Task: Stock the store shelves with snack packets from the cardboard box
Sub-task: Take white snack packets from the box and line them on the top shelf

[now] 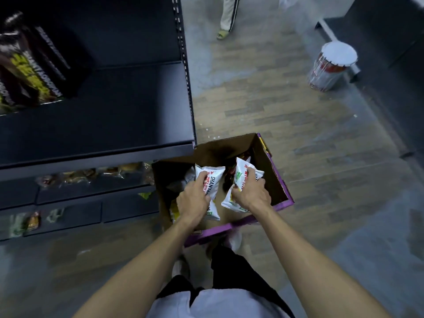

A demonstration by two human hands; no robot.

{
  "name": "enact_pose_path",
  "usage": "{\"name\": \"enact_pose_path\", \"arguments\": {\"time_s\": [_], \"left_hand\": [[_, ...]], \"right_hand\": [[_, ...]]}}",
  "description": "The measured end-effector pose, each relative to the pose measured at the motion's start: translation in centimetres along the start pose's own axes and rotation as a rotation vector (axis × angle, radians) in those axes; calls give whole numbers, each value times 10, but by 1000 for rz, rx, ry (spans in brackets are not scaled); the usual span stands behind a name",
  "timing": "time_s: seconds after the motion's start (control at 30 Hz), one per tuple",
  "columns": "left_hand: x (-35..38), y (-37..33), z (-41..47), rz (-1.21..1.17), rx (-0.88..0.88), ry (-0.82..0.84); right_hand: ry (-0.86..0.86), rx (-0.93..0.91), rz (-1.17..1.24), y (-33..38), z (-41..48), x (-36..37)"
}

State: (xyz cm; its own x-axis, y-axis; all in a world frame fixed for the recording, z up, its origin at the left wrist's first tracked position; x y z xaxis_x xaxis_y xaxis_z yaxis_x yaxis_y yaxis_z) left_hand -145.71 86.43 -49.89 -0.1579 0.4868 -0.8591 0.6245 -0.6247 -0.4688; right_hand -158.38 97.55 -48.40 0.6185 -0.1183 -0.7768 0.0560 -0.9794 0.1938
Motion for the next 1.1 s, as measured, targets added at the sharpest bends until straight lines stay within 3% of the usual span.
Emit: {"name": "enact_pose_path", "arguments": {"time_s": [0.27,0.4,0.6,0.9,1.1], "left_hand": [[-42,27,-57,-206,204,-135],[-76,45,-84,-185,205,-167],[-141,56,-116,-131,231,-358],[-247,49,-160,-18,164,-602],[-337,22,-179,82,236,-773]], "right_hand": [[-164,-71,-71,13,-94,14],[-226,-127,-78,33,-131,17],[-321,-313,-83,69,-187,3],[-462,-609,14,102,-265,-52],[-546,-735,51,140,-309,-108]]}}
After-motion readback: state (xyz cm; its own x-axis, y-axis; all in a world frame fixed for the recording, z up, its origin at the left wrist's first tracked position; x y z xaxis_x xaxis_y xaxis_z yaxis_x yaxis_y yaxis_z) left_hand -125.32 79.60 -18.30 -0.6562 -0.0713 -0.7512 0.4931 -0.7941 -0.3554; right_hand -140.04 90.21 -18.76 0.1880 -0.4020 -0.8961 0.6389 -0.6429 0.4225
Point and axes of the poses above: each hand's wrist, its own z-axis towards the middle knuckle, its own x-axis out of the palm, y = z × x, the point moved 2 cm from there along z, towards the middle knuckle, and after that the axes turned 11 degrees about x, right-handed, at the moved point
